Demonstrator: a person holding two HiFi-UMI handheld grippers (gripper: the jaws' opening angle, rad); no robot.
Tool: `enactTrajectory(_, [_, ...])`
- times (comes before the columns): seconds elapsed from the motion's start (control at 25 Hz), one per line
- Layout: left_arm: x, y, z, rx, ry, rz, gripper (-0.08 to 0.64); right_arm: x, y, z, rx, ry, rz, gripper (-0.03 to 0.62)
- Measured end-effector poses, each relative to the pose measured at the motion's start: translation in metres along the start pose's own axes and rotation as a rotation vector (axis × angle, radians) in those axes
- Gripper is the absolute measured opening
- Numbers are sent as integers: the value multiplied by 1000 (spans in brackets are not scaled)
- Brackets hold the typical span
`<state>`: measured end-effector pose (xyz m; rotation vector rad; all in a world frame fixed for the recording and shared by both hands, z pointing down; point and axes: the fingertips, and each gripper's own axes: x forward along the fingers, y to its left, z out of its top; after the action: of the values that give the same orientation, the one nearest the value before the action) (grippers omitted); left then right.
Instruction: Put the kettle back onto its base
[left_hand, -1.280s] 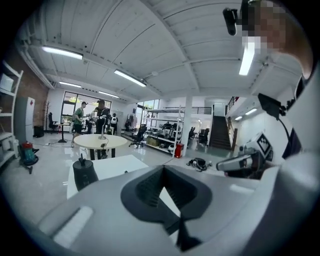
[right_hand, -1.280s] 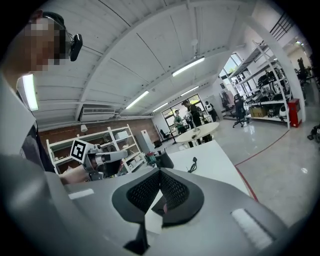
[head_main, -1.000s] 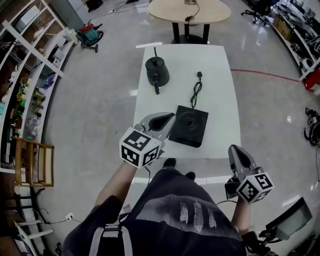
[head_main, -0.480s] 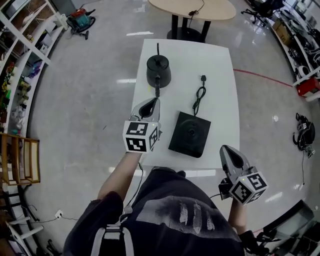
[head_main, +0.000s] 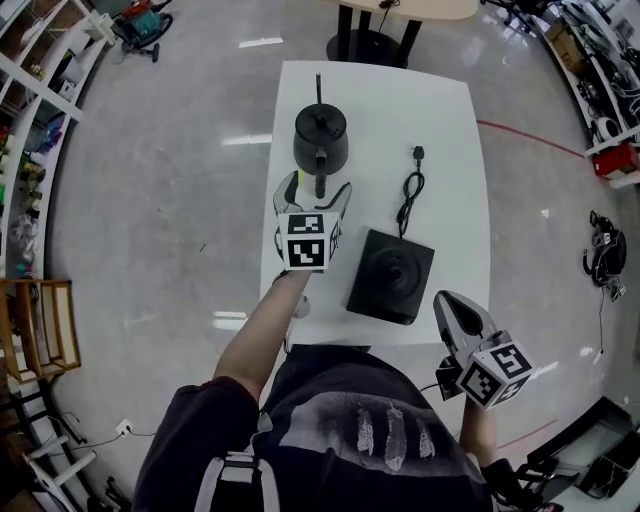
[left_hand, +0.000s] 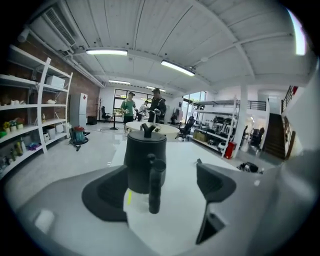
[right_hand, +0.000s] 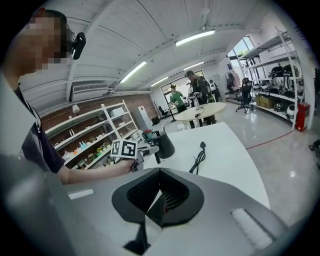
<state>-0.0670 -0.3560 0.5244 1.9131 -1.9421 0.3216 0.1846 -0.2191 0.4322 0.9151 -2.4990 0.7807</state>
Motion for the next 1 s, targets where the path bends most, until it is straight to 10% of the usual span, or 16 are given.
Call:
enactTrajectory(0.52, [134,-21,-4,44,121,138,221,12,-91,37,48,68,-55,0])
enactTrajectory(0.76, [59,29,-19,24,108,115,71,20,-8,3,-11,126,3,0])
enactTrajectory(1.0, [41,50,-32,89,134,7,66,53,21,14,-49,112,80,0])
